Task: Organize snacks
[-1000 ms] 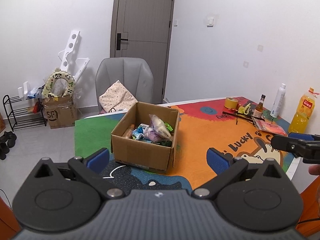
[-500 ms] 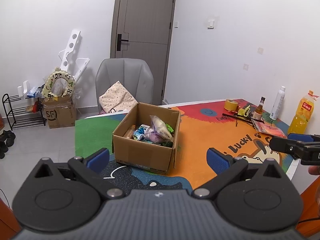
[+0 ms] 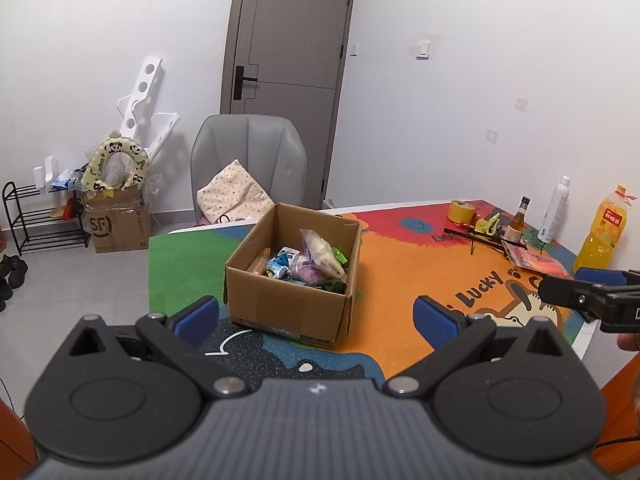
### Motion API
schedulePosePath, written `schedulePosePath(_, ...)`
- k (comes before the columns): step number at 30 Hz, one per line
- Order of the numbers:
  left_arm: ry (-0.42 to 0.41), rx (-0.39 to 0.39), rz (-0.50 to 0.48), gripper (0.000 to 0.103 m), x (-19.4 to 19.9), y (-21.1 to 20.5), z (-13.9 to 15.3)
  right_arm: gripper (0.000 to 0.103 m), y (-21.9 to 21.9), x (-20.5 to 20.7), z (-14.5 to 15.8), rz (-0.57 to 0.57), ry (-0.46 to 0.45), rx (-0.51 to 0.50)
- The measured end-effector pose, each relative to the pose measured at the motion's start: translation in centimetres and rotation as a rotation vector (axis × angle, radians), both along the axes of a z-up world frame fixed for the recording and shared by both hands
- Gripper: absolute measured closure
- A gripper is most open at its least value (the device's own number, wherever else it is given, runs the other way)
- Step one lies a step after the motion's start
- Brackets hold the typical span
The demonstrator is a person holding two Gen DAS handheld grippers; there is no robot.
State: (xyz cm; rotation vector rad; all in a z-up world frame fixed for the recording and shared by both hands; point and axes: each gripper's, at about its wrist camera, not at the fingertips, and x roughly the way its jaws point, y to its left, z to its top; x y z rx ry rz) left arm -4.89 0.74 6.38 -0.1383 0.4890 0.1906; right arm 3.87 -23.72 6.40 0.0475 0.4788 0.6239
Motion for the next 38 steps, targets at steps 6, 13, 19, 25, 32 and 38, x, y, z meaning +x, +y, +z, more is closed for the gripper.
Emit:
schedulePosePath(6, -0.003, -0.003, 0.000, 0.000, 0.0, 0.0, -0.1, 0.000, 0.1, 0.0, 0.2, 0.002, -0.004, -0.002)
schedulePosePath(13, -0.002, -0.002, 0.000, 0.000, -0.1, 0.0, -0.1, 0.000, 0.2, -0.3, 0.3, 0.020, -0.006, -0.005)
schedulePosePath(19, -0.005, -0.004, -0.002, 0.000, 0.0, -0.3, -0.1, 0.000, 0.4, -0.3, 0.5, 0.024, -0.012, -0.013)
schedulePosePath(25, -0.005, -0.005, -0.002, 0.000, 0.0, -0.2, -0.1, 0.000, 0.5, -0.3, 0.5, 0.020, -0.008, -0.014)
schedulePosePath(32, -0.005, -0.004, -0.003, 0.000, 0.1, -0.6, -0.1, 0.000, 0.5, -0.3, 0.4, 0.025, -0.009, -0.015)
schedulePosePath(38, -0.008, -0.005, 0.000, 0.000, 0.5, -1.2, -0.1, 0.000, 0.5, -0.4, 0.4, 0.027, -0.009, -0.018)
